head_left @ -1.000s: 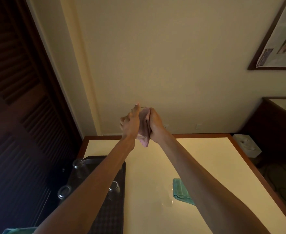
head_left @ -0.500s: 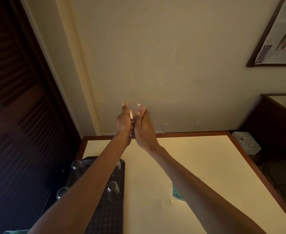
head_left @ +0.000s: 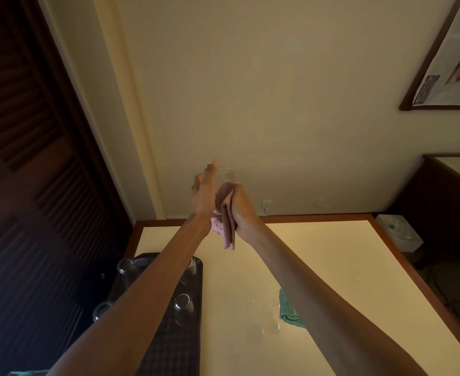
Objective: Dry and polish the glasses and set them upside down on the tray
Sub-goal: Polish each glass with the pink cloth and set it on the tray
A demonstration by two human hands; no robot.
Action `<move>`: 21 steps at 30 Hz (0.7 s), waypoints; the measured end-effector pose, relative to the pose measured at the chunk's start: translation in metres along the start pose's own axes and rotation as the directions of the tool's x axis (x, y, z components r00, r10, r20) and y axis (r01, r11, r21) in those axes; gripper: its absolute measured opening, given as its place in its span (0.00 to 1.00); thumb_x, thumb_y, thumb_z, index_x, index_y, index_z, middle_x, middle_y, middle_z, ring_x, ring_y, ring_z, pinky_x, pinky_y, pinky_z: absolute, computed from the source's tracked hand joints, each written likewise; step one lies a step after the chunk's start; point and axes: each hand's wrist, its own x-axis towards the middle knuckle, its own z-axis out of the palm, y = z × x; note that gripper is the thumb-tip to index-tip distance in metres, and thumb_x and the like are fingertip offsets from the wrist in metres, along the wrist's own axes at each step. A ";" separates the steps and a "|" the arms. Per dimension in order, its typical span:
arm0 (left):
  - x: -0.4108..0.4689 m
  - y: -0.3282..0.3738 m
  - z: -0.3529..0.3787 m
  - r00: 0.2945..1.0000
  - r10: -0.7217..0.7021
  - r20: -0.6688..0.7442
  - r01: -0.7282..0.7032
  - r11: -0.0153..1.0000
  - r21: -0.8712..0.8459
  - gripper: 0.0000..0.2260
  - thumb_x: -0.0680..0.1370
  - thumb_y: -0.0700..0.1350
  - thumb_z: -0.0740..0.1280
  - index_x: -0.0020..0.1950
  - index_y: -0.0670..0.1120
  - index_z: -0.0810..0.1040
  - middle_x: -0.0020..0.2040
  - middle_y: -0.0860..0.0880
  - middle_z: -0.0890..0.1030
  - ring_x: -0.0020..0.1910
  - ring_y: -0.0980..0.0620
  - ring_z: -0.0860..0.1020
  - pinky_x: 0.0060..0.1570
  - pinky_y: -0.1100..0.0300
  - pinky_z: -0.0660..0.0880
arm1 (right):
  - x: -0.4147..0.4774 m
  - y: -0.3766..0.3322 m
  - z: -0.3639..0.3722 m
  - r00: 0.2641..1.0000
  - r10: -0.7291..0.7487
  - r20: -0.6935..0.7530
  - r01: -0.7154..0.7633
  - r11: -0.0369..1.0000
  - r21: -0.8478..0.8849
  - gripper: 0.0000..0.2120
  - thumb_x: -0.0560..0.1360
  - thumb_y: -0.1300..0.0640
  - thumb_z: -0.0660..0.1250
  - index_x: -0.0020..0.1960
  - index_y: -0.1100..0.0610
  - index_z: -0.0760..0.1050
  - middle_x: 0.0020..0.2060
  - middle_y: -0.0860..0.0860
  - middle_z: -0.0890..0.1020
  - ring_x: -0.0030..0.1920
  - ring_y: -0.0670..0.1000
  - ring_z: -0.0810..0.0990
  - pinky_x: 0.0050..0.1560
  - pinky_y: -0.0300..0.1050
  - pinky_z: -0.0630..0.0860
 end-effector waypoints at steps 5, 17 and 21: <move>0.005 -0.004 -0.003 0.994 -0.084 -0.072 0.080 0.995 -0.058 0.33 0.80 0.71 0.55 0.73 0.47 0.71 0.62 0.41 0.81 0.60 0.42 0.82 0.54 0.48 0.82 | -0.015 0.010 0.012 0.916 -0.400 -0.029 0.375 0.880 -0.290 0.21 0.85 0.45 0.45 0.50 0.55 0.73 0.31 0.50 0.78 0.31 0.46 0.81 0.37 0.45 0.81; -0.011 0.005 0.009 0.999 -0.011 -0.038 0.014 0.997 0.082 0.26 0.85 0.65 0.50 0.50 0.51 0.82 0.43 0.49 0.83 0.44 0.55 0.83 0.42 0.64 0.78 | -0.004 -0.033 -0.005 0.999 -0.040 -0.018 0.040 0.999 0.030 0.33 0.84 0.46 0.47 0.26 0.53 0.74 0.23 0.52 0.75 0.27 0.51 0.78 0.36 0.46 0.74; -0.008 0.014 0.010 0.992 0.021 -0.122 -0.006 0.993 0.117 0.32 0.72 0.77 0.57 0.58 0.52 0.80 0.62 0.45 0.78 0.63 0.46 0.77 0.68 0.43 0.73 | -0.012 -0.027 -0.003 0.999 0.033 0.015 -0.034 0.998 0.050 0.23 0.82 0.53 0.51 0.33 0.56 0.75 0.25 0.51 0.79 0.31 0.50 0.81 0.38 0.44 0.76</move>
